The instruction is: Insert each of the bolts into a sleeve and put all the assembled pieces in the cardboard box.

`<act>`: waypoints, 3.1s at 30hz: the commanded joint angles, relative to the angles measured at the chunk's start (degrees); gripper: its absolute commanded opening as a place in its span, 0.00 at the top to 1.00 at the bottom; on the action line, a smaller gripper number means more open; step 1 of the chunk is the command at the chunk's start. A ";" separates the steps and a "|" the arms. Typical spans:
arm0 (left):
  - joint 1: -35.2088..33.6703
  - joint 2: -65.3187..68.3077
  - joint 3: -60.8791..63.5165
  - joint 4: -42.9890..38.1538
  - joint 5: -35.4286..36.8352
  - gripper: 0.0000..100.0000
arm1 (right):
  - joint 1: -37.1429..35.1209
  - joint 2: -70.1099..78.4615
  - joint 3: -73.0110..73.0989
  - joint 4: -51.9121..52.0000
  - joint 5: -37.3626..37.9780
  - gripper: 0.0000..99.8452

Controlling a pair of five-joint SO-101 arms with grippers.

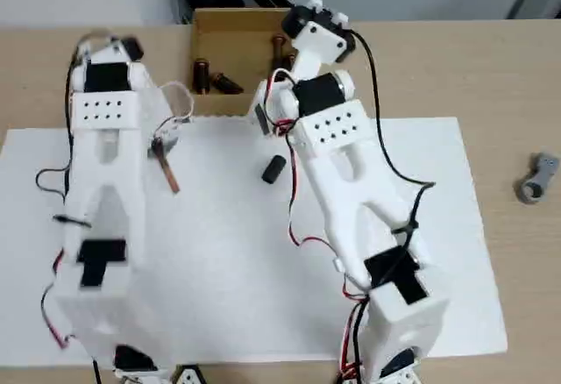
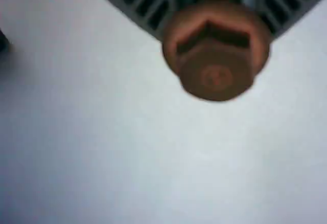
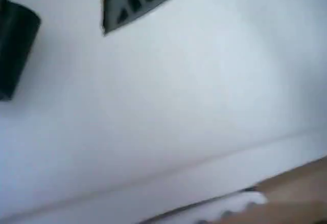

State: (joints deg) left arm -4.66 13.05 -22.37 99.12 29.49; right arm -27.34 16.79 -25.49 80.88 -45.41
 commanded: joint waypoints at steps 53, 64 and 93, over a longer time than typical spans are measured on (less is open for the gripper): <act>-4.40 -50.46 22.99 1.23 -7.21 1.00 | -1.80 21.32 -1.85 -5.49 -4.04 1.00; -4.40 -50.46 22.99 1.23 -7.21 1.00 | -1.89 17.36 -1.85 -3.91 -1.85 0.99; -4.04 -50.46 22.90 -13.89 -7.21 1.00 | -1.45 -47.34 -1.49 13.14 36.40 1.00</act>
State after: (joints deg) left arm -8.88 -36.18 0.75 88.40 22.90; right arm -28.84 -24.18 -25.76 93.71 -12.18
